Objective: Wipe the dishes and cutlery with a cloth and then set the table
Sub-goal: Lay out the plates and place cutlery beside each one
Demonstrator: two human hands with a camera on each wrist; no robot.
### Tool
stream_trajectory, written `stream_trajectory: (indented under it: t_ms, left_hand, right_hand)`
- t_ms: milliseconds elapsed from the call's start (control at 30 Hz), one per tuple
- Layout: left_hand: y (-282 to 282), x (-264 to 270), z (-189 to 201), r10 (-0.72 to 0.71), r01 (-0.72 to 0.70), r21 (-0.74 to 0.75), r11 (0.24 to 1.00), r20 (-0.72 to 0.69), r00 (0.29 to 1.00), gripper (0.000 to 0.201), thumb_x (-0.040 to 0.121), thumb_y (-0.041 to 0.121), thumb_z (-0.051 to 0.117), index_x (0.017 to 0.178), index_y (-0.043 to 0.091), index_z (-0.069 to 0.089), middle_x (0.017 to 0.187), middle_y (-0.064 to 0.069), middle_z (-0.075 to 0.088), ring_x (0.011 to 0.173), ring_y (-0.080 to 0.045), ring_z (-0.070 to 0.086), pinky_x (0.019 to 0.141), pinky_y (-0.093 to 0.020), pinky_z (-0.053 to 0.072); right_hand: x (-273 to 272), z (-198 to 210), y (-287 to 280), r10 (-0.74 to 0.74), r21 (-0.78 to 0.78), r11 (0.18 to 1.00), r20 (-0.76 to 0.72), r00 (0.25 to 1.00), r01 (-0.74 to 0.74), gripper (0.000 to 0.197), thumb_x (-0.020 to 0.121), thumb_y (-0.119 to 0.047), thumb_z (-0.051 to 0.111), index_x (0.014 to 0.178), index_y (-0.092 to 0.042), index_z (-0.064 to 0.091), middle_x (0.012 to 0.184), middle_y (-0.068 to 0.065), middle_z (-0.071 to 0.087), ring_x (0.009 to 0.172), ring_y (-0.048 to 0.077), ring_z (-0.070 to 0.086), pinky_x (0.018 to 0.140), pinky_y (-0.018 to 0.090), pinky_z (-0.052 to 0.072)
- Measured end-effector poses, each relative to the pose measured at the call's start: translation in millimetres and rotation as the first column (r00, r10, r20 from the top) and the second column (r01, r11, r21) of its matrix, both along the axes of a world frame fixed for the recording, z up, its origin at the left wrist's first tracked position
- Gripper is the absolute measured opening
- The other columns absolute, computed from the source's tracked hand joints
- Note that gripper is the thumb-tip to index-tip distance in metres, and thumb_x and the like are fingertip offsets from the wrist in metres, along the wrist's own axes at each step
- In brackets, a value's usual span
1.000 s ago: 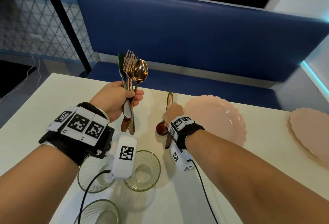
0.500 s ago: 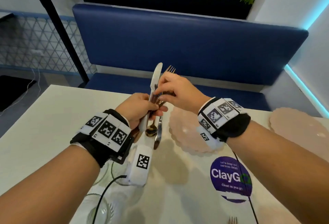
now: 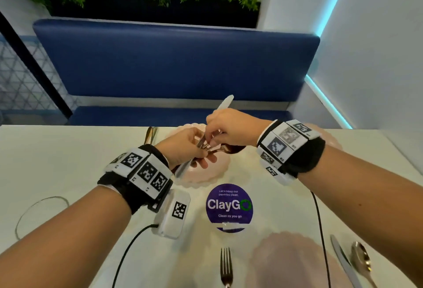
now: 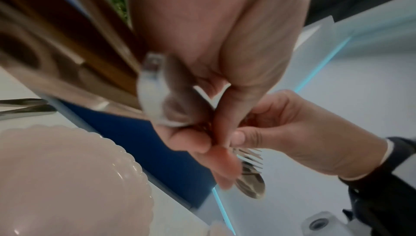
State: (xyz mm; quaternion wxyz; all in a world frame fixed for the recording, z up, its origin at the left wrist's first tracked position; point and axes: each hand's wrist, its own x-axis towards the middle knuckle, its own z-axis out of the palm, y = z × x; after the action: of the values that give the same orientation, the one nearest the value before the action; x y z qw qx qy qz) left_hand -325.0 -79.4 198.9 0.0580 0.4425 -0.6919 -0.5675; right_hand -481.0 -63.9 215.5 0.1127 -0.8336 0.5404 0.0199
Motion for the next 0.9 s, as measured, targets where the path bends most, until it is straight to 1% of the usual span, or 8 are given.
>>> stream_trajectory:
  t_ms: [333,433,533,600,667,767,833,900]
  left_hand:
    - [22.4,-43.1,-9.9,-0.032,0.043,-0.068,0.997,0.157,0.987,0.016,0.095,0.008,0.046,0.107,0.017,0.049,0.082,0.001,0.065,0.068,-0.009,0.057,0.062,-0.019,0.05]
    - [16.7,-43.2,-14.8,-0.007,0.015,-0.053,0.998,0.151,0.988,0.015,0.095,0.01,0.047,0.097,0.025,0.05,0.083,0.002,0.065,0.066,-0.009,0.055,0.063,-0.021,0.049]
    - [2.4,-37.3,-25.5,0.047,-0.047,-0.009,0.999,0.153,0.987,0.016,0.094,0.006,0.047,0.103,0.019,0.053,0.087,-0.003,0.067,0.066,-0.013,0.053,0.062,-0.023,0.047]
    - [-9.2,-26.8,-36.1,0.128,-0.133,0.02,0.991,0.158,0.979,0.023,0.093,0.004,0.046,0.114,0.012,0.05,0.089,-0.008,0.069,0.066,-0.015,0.052,0.059,-0.024,0.046]
    - [-19.0,-15.6,-48.4,0.233,-0.241,0.042,0.97,0.145,0.962,0.027,0.093,0.002,0.046,0.119,0.009,0.049,0.091,-0.011,0.069,0.066,-0.016,0.051,0.058,-0.025,0.044]
    - [-27.0,-8.7,-58.8,0.365,-0.367,0.072,0.927,0.05,0.93,0.029,0.094,0.0,0.043,0.122,0.006,0.05,0.092,-0.012,0.067,0.064,-0.016,0.049,0.058,-0.025,0.042]
    - [-33.8,-8.7,-64.0,0.418,-0.416,0.088,0.905,-0.008,0.908,0.03,0.094,0.0,0.043,0.123,0.006,0.049,0.095,-0.012,0.068,0.065,-0.016,0.05,0.059,-0.026,0.043]
    - [-39.6,-9.5,-68.7,0.448,-0.443,0.096,0.891,-0.034,0.893,0.028,0.094,0.002,0.044,0.121,0.007,0.051,0.096,-0.011,0.069,0.066,-0.016,0.051,0.061,-0.026,0.044]
  right_hand:
    - [-68.3,-2.9,23.4,-0.051,-0.165,0.986,-0.192,0.98,0.019,0.014,0.092,-0.008,0.047,0.095,-0.01,0.061,0.104,0.005,0.052,0.095,0.022,0.052,0.073,0.032,0.043]
    - [-75.6,-8.5,23.1,-0.059,-0.205,0.979,-0.214,0.975,0.014,0.015,0.093,-0.006,0.047,0.101,-0.011,0.059,0.104,0.005,0.051,0.093,0.023,0.052,0.068,0.027,0.032]
    - [-79.9,-22.7,19.4,-0.096,-0.273,0.961,-0.171,0.98,0.047,0.02,0.091,-0.002,0.047,0.107,-0.009,0.059,0.108,0.007,0.051,0.097,0.025,0.051,0.069,0.027,0.031]
    - [-96.0,-35.6,12.0,-0.253,-0.314,0.922,-0.047,0.966,0.226,0.018,0.091,-0.001,0.047,0.103,-0.006,0.06,0.106,0.011,0.053,0.097,0.027,0.05,0.07,0.031,0.034]
    - [-115.7,-55.9,4.5,-0.488,-0.271,0.81,0.18,0.854,0.52,0.016,0.091,-0.002,0.048,0.096,-0.001,0.063,0.097,0.014,0.055,0.09,0.029,0.052,0.074,0.037,0.041]
    - [-119.4,-95.5,1.9,-0.72,0.044,0.643,0.373,0.585,0.764,0.013,0.088,-0.005,0.055,0.089,0.0,0.067,0.082,0.008,0.057,0.08,0.022,0.053,0.086,0.042,0.049]
    - [-109.7,-126.5,-4.0,-0.819,0.266,0.542,0.383,0.428,0.797,0.012,0.088,-0.005,0.057,0.087,-0.002,0.068,0.087,0.01,0.064,0.081,0.02,0.059,0.085,0.035,0.053]
    - [-102.9,-158.7,-12.0,-0.877,0.39,0.477,0.267,0.399,0.787,0.018,0.088,-0.011,0.059,0.098,0.0,0.069,0.104,0.014,0.068,0.093,0.024,0.063,0.087,0.03,0.051]
